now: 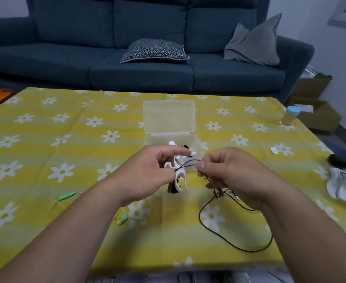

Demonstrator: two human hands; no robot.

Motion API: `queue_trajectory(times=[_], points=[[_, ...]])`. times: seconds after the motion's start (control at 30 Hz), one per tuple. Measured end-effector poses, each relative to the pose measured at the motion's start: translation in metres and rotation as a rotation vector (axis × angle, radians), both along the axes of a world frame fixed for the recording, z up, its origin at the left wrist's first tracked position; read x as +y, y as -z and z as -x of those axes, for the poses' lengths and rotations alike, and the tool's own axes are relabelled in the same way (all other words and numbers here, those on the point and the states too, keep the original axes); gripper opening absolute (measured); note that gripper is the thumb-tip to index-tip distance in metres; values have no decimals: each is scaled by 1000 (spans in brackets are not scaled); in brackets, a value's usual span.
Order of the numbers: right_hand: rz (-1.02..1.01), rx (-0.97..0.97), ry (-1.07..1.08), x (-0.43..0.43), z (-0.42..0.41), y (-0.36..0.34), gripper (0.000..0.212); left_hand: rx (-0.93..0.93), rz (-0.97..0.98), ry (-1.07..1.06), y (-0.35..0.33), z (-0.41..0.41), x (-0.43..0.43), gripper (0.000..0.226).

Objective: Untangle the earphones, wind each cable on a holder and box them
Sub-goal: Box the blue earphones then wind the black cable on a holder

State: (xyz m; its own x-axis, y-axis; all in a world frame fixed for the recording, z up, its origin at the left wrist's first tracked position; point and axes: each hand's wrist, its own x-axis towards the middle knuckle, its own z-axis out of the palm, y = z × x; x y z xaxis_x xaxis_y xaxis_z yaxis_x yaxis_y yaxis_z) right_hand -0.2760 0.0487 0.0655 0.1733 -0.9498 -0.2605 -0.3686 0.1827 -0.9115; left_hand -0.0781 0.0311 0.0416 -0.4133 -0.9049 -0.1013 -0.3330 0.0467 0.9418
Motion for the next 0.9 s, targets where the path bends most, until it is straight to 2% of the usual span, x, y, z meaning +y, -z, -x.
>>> queue_trajectory(times=[0.13,0.33,0.53,0.7,0.9], points=[[-18,-239,151,1,-11,-1,23,-25,33,69,1,10,6,61],[47,-265,307,0,-21,2,27,19,51,-18,6,19,8,59],[110,-300,362,-2,-25,4,29,132,83,-111,8,23,9,59],[70,-467,407,-6,-29,7,27,249,78,-212,7,29,9,43],[32,-639,462,-9,-29,11,16,337,51,-191,4,33,12,45]])
